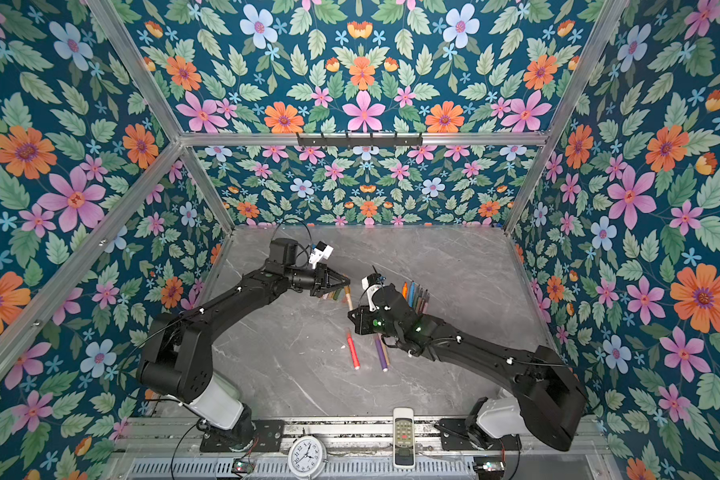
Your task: Open the pen caps
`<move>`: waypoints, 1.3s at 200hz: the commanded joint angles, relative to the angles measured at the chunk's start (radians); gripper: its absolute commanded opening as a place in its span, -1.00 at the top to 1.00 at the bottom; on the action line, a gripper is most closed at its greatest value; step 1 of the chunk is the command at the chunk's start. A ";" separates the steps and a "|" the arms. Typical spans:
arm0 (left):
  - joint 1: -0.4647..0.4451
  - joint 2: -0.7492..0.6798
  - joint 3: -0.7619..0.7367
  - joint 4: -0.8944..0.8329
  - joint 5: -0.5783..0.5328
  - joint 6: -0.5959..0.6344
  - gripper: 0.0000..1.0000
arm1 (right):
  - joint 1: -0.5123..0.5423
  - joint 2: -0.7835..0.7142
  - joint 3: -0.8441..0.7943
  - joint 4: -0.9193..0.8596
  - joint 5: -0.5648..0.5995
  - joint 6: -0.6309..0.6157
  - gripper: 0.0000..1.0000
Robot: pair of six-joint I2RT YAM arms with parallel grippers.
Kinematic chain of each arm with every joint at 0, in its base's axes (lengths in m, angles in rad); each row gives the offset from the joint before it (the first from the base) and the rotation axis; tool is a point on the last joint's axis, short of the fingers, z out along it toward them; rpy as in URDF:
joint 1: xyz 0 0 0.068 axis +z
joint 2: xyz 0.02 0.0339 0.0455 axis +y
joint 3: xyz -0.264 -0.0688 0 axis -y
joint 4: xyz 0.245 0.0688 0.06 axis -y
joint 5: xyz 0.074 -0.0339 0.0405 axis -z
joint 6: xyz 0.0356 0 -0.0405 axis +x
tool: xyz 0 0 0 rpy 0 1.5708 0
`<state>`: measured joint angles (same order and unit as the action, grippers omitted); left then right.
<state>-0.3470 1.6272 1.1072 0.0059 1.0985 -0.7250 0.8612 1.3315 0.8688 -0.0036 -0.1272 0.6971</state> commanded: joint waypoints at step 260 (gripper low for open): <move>-0.161 -0.262 -0.099 0.142 -0.348 -0.068 1.00 | -0.083 0.047 0.384 -0.573 -0.069 -0.408 -0.11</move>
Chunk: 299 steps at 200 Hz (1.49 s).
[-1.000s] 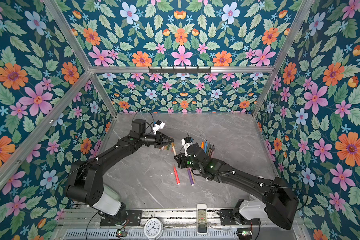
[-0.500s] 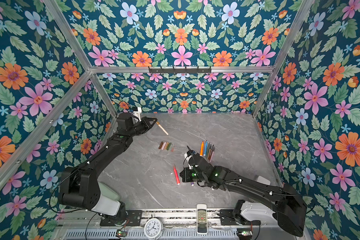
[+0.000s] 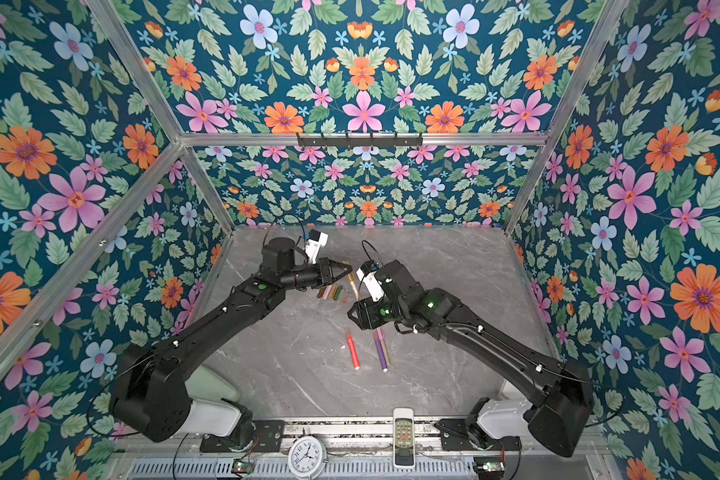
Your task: Open the pen caps
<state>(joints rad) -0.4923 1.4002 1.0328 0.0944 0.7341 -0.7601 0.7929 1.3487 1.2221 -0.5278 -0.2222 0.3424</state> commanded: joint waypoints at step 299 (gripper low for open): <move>-0.090 -0.034 -0.081 0.247 0.022 -0.145 0.17 | -0.032 0.011 -0.039 0.097 -0.072 0.047 1.00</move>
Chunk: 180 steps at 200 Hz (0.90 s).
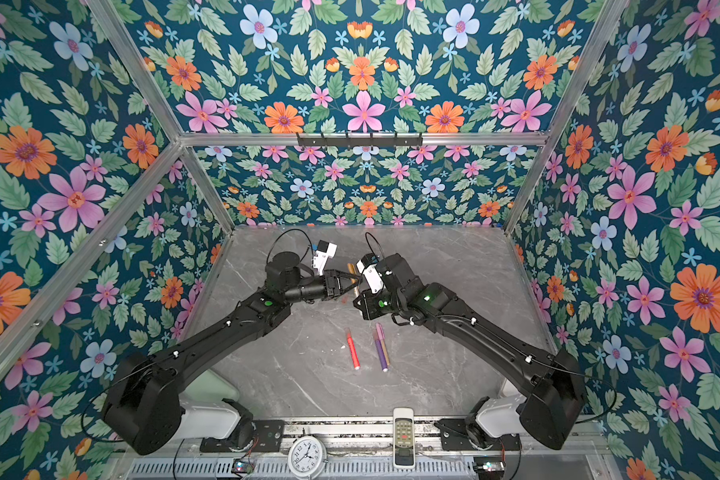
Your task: Open the pen caps
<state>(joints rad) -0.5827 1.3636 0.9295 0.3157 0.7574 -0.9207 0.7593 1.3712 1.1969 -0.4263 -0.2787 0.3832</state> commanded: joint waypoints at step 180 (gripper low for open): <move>0.003 0.052 0.074 0.072 0.022 -0.006 1.00 | -0.074 0.062 0.033 0.034 -0.149 0.042 1.00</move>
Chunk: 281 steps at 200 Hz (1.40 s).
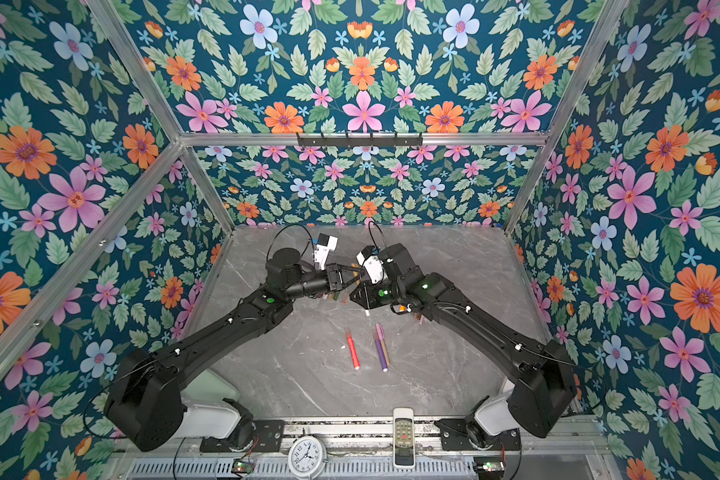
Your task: Open the pen caps
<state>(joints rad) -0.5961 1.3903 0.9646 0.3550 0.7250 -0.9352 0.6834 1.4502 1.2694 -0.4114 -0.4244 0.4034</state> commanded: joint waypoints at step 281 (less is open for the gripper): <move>0.295 0.591 0.436 -0.768 -0.660 0.705 1.00 | -0.144 -0.610 -0.775 0.055 0.217 0.132 1.00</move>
<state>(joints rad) -0.3000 1.9472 1.3663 -0.3740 0.0776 -0.2600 0.5400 0.8883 0.5392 -0.3843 -0.2520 0.5388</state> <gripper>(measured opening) 0.145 0.124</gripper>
